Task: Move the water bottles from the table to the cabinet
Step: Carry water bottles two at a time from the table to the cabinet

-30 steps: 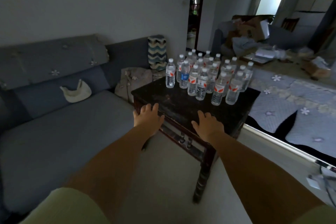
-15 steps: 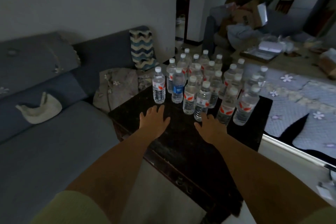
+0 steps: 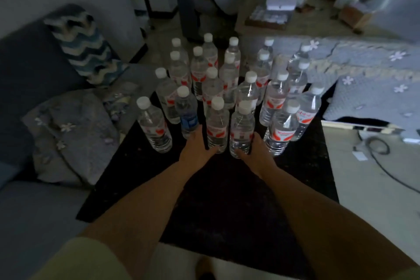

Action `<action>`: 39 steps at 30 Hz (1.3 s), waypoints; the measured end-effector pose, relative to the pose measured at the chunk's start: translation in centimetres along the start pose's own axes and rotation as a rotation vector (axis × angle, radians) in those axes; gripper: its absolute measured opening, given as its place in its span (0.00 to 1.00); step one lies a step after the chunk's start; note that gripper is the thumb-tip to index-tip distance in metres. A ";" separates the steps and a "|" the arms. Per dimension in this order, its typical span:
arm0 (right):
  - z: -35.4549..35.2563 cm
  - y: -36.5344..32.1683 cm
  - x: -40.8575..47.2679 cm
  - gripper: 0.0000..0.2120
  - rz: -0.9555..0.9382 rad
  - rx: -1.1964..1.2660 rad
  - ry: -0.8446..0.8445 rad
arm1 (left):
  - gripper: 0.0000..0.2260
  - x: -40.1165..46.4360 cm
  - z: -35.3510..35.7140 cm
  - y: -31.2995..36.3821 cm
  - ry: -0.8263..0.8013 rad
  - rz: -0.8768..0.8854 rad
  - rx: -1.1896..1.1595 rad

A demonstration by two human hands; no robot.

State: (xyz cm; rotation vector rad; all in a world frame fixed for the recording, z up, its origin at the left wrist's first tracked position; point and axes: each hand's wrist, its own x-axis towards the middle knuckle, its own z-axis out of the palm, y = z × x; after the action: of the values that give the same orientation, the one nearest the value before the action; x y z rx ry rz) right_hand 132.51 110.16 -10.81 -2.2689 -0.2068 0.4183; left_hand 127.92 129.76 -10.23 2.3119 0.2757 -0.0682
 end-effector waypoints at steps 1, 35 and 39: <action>0.6 0.0 0.4 0.41 0.009 0.087 0.031 | 0.39 0.7 0.4 -0.3 -0.004 0.001 -0.078; 1.6 3.0 -1.3 0.29 0.190 0.303 0.272 | 0.29 2.7 2.5 -2.2 -0.142 0.029 -0.367; 0.3 4.2 -4.8 0.25 0.277 0.290 0.379 | 0.25 1.2 3.7 -0.3 -0.196 0.080 -0.343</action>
State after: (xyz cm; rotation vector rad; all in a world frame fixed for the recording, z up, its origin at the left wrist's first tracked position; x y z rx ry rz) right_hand 127.94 106.26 -13.03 -2.0450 0.3439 0.1395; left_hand 129.15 127.47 -13.12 1.9556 0.0860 -0.1906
